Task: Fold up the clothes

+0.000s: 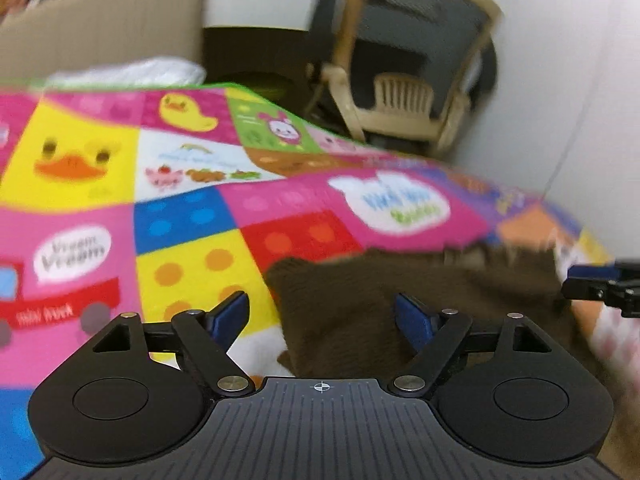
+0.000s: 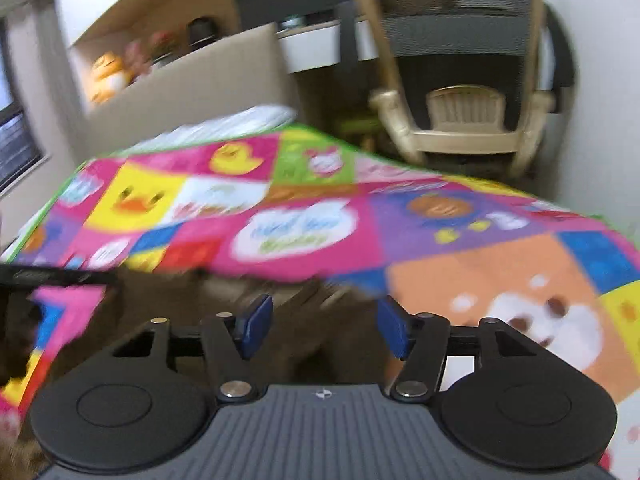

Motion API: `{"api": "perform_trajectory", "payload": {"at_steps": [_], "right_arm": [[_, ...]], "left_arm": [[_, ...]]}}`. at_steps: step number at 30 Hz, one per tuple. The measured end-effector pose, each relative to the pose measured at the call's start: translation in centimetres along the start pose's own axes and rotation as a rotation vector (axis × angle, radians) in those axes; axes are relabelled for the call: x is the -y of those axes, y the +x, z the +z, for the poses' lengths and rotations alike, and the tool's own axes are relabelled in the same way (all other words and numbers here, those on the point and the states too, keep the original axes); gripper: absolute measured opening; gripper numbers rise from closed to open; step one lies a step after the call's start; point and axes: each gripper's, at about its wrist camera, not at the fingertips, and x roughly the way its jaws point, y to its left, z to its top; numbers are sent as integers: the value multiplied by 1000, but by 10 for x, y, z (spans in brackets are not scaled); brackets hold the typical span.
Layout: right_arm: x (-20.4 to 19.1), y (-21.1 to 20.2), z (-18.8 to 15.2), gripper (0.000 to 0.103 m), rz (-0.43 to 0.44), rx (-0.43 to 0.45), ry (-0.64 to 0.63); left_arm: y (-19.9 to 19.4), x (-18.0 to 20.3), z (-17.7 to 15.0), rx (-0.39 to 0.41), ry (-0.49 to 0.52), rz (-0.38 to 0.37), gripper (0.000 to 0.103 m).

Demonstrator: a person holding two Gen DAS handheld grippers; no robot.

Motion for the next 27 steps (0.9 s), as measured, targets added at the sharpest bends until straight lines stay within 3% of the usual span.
{"api": "perform_trajectory", "payload": {"at_steps": [3, 5, 6, 7, 9, 10, 13, 16, 19, 23, 27], "right_arm": [[20, 34, 1, 58, -9, -43, 119], [29, 55, 0, 57, -2, -71, 182], [28, 63, -2, 55, 17, -87, 187], [22, 67, -5, 49, 17, -91, 158], [8, 70, -10, 12, 17, -104, 77], [2, 64, -9, 9, 25, -98, 61], [-15, 24, -3, 8, 65, -23, 6], [-31, -42, -7, 8, 126, 59, -57], [-50, -104, -35, 8, 159, 98, -151], [-68, -143, -91, 9, 152, 53, -261], [-76, -159, -154, 11, 100, -15, -375]], "left_arm": [[10, -25, 8, -34, -174, -122, 85], [22, -29, 8, -64, -223, -193, 84], [28, -26, 7, -74, -221, -191, 83], [34, -24, 6, -83, -220, -188, 83], [44, -21, 3, -94, -219, -155, 79], [48, -21, 2, -99, -226, -142, 66], [48, -22, -1, -85, -241, -131, 32], [26, -20, -1, -30, -224, -155, 16], [-25, -13, -4, 58, -171, -224, 14], [-90, 3, -31, 112, -63, -275, 14], [-128, 13, -79, 83, 14, -270, 17]]}}
